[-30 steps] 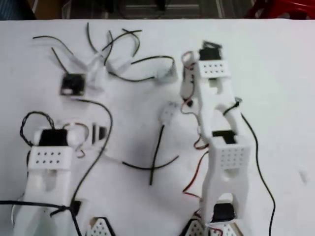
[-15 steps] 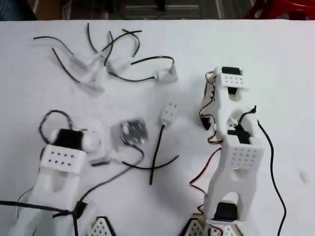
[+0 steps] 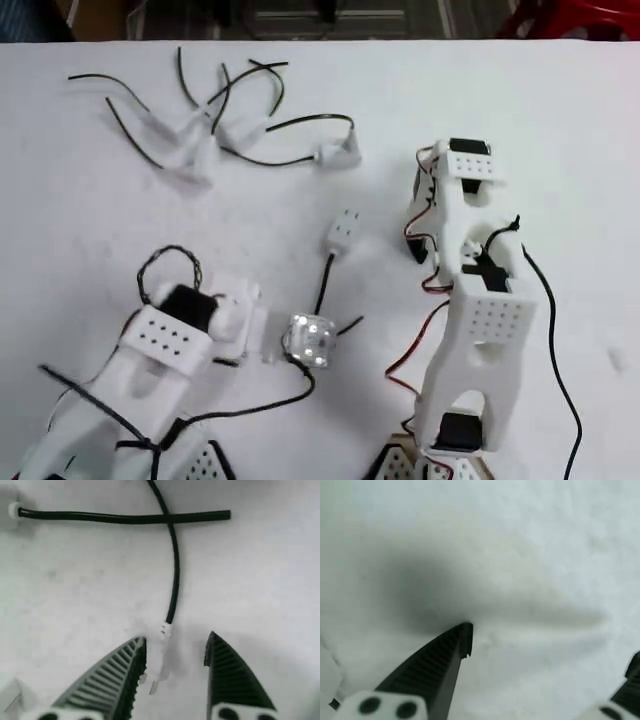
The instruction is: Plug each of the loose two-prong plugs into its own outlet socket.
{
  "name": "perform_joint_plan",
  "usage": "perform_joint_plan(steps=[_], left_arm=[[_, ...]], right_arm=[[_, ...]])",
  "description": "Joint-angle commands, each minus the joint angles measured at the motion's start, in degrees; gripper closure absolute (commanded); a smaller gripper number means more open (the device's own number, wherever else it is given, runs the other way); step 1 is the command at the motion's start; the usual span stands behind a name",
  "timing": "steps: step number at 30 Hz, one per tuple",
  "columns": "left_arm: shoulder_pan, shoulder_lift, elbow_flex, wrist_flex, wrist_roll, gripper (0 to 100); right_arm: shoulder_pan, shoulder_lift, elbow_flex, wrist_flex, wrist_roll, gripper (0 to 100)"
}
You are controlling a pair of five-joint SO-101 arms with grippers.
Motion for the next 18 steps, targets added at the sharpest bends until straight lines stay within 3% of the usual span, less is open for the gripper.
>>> perform_joint_plan(steps=[1, 8, 15, 18], left_arm=[[-6.11, -1.45, 0.44, -8.26, -6.95, 86], [-11.56, -1.36, 1.32, -10.20, -12.40, 86], [-9.54, -1.45, 2.90, -7.91, -13.19, 86], [-8.40, -1.45, 2.64, -6.42, -13.19, 81]], right_arm=[[0.48, 0.84, -1.85, -0.84, 0.53, 53.3], [0.48, 1.01, -1.93, -0.92, 0.53, 53.3], [0.48, 1.01, -1.93, -0.92, 0.53, 53.3], [0.57, 1.01, -1.93, -0.92, 0.53, 53.3]])
